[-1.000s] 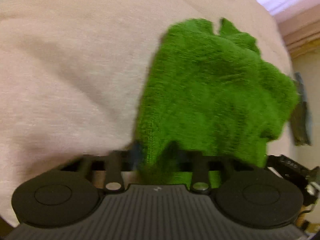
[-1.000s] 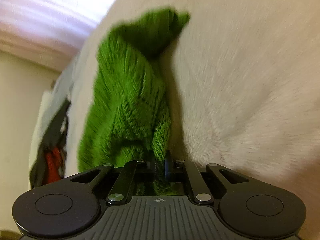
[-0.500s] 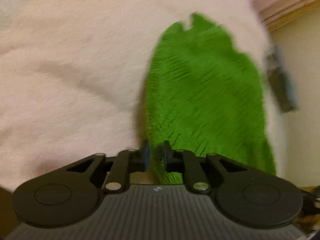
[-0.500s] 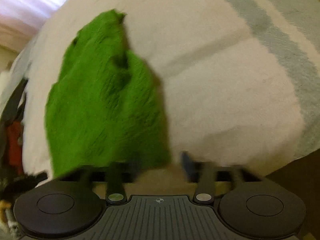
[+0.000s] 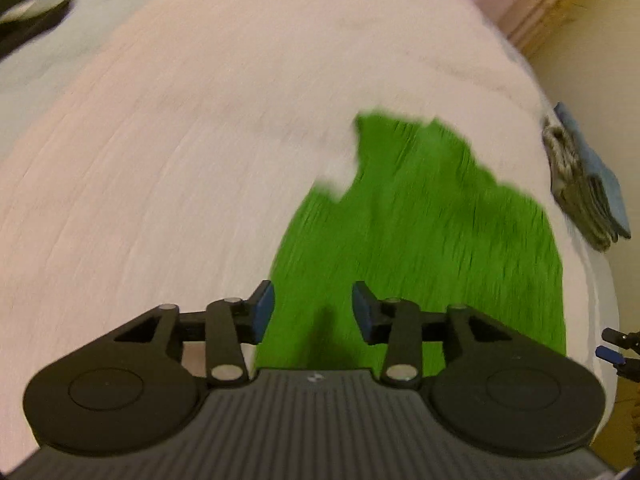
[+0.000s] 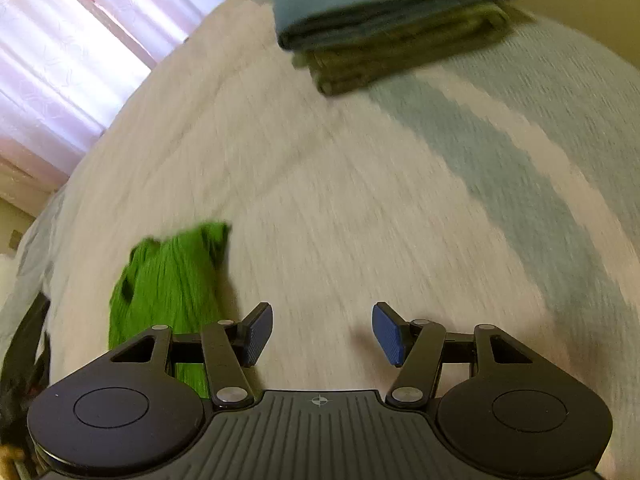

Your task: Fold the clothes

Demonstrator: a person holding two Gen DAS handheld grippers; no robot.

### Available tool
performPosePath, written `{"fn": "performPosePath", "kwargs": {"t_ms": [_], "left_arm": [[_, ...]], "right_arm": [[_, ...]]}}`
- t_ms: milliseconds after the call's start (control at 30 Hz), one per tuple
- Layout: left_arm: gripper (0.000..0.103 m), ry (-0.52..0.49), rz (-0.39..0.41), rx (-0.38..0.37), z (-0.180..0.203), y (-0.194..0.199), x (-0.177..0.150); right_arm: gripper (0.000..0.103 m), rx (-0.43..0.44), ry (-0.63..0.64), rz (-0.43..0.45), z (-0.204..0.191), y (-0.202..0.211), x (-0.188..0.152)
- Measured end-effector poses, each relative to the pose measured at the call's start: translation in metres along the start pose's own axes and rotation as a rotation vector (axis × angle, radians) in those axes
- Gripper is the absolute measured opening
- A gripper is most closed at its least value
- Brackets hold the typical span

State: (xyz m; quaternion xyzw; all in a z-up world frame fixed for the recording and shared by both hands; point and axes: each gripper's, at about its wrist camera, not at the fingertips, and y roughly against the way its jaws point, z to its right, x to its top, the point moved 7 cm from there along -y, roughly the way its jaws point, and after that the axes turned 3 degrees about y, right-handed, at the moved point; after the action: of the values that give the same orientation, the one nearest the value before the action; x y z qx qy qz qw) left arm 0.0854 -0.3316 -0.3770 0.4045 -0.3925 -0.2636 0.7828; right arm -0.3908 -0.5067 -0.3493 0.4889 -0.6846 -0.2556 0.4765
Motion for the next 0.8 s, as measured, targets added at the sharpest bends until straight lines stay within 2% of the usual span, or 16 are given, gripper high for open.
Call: {"fn": "performPosePath", "kwargs": {"t_ms": [133,267,367,400,467,567,667,700,767,800], "left_arm": [[0.051,-0.046,0.021,-0.023,0.027,-0.057,0.060],[0.051,-0.107,-0.002,-0.008,0.042,-0.122,0.096],[0.037,-0.124,-0.056,-0.007,0.048,-0.165,0.105],[0.012,-0.126,-0.065,-0.027,0.051,-0.173,0.107],[0.008,-0.120,-0.078,-0.064,0.055,-0.174,0.112],[0.007,-0.134,0.042,-0.102,0.054,-0.135,0.135],[0.006,-0.080,0.168,-0.113,0.028,-0.082,0.169],[0.001,-0.083,0.185,-0.073,0.015,-0.074,0.174],[0.000,-0.101,0.196,0.044,-0.012,-0.070,0.178],[0.000,-0.086,0.171,0.091,-0.028,-0.076,0.175]], "right_arm": [[0.059,-0.024,-0.008,0.013,-0.002,-0.021,0.017],[0.059,-0.050,-0.046,0.003,0.001,-0.044,0.019],[0.059,-0.074,-0.074,-0.021,0.003,-0.063,0.015],[0.059,-0.080,-0.082,-0.031,0.004,-0.070,0.013],[0.059,-0.081,-0.088,-0.050,0.003,-0.082,0.012],[0.059,-0.043,-0.065,-0.058,-0.007,-0.092,0.018],[0.059,0.030,-0.018,-0.057,-0.026,-0.105,0.028],[0.059,0.064,-0.005,-0.061,-0.036,-0.113,0.032],[0.059,0.136,0.011,-0.080,-0.054,-0.132,0.040],[0.059,0.173,0.018,-0.087,-0.063,-0.142,0.043]]}}
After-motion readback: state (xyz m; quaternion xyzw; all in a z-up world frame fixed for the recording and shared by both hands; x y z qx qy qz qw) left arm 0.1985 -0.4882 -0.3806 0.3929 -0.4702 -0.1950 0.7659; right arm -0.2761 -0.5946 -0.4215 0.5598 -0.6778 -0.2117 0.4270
